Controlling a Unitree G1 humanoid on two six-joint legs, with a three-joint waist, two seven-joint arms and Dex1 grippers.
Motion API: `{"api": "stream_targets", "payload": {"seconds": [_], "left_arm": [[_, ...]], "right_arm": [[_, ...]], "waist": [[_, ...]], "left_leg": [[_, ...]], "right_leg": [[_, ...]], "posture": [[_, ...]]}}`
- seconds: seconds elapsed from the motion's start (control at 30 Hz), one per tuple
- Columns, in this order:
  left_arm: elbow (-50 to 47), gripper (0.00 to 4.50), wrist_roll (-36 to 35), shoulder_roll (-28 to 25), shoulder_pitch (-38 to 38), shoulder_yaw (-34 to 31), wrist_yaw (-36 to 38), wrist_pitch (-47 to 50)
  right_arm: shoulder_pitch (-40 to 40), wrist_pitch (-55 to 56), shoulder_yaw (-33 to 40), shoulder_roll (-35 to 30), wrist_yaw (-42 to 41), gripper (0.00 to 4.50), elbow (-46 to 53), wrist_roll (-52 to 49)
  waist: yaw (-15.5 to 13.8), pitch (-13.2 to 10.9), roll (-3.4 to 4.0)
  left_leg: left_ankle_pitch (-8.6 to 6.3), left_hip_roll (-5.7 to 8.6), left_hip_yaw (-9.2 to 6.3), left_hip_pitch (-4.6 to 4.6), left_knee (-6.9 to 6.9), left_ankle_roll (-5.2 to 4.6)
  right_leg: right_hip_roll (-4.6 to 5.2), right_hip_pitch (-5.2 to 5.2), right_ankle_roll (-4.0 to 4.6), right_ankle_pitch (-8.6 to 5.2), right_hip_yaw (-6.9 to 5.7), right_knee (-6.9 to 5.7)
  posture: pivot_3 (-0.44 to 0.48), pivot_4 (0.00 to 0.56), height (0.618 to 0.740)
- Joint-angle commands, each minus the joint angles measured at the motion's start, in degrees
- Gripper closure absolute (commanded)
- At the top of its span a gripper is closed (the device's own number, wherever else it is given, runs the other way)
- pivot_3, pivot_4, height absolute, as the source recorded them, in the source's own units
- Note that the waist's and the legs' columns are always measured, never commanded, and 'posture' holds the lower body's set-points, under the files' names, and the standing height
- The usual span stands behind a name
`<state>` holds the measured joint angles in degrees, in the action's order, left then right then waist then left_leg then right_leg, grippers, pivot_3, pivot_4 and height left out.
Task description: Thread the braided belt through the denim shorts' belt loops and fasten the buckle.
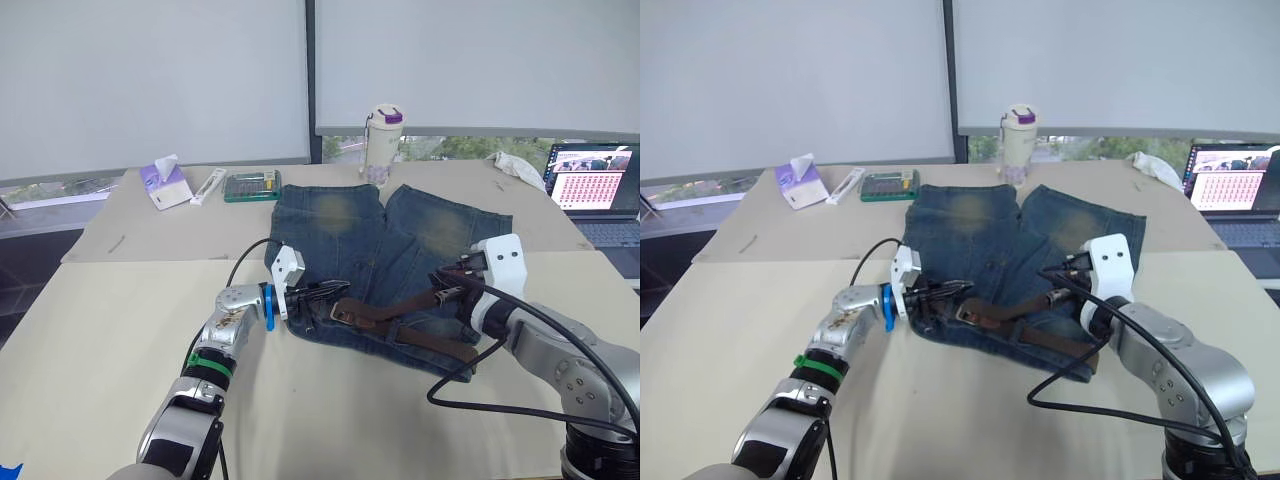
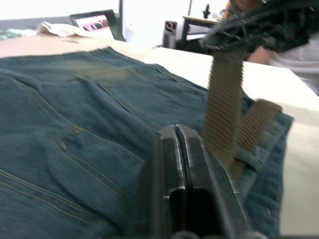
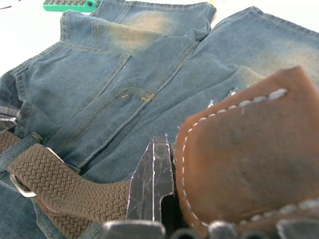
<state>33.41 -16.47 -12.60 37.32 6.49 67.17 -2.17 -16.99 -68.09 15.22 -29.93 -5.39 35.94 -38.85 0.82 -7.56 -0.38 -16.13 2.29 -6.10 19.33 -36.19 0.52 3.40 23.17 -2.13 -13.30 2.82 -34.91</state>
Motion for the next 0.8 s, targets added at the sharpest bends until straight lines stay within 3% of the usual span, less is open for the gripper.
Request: {"api": "stream_targets", "payload": {"seconds": [0.03,0.3,0.63,0.8], "left_arm": [[0.6,4.47,2.2,-0.3,0.1,0.8,0.0,-2.7],[5.5,4.47,7.3,0.6,0.6,2.4,-4.3,-4.6],[13.5,4.47,20.3,-1.7,0.4,11.0,-8.2,-12.5],[13.8,4.47,18.4,-0.1,1.0,9.0,-11.3,-8.1]], "right_arm": [[-1.1,2.1,0.8,-0.4,-0.8,4.5,0.7,0.8],[-1.8,1.8,1.2,-0.2,-1.5,4.5,0.7,1.8],[-3.0,1.5,2.7,-0.8,-2.1,4.5,0.7,2.4],[-3.8,1.2,3.7,-0.3,-2.0,4.5,0.8,2.2]], "waist": [[-0.1,0.0,0.0],[-0.1,0.0,0.02],[-0.3,0.1,0.05],[-0.4,0.1,0.05]], "left_leg": [[0.0,0.0,0.0,0.0,-0.01,0.0],[0.0,0.01,-0.01,-0.02,-0.04,0.0],[0.0,0.01,-0.05,-0.07,-0.13,-0.01],[-0.03,0.0,-0.18,-0.29,-0.14,-0.05]], "right_leg": [[0.0,0.0,0.0,0.0,0.0,0.0],[0.01,-0.05,0.0,0.0,-0.03,-0.02],[0.02,-0.31,-0.03,-0.02,-0.09,-0.05],[0.05,-0.89,-0.46,-0.29,-0.26,0.05]], "posture": [[0.0,0.15,0.74],[0.0,0.15,0.74],[0.0,0.15,0.74],[0.0,0.15,0.74]]}}
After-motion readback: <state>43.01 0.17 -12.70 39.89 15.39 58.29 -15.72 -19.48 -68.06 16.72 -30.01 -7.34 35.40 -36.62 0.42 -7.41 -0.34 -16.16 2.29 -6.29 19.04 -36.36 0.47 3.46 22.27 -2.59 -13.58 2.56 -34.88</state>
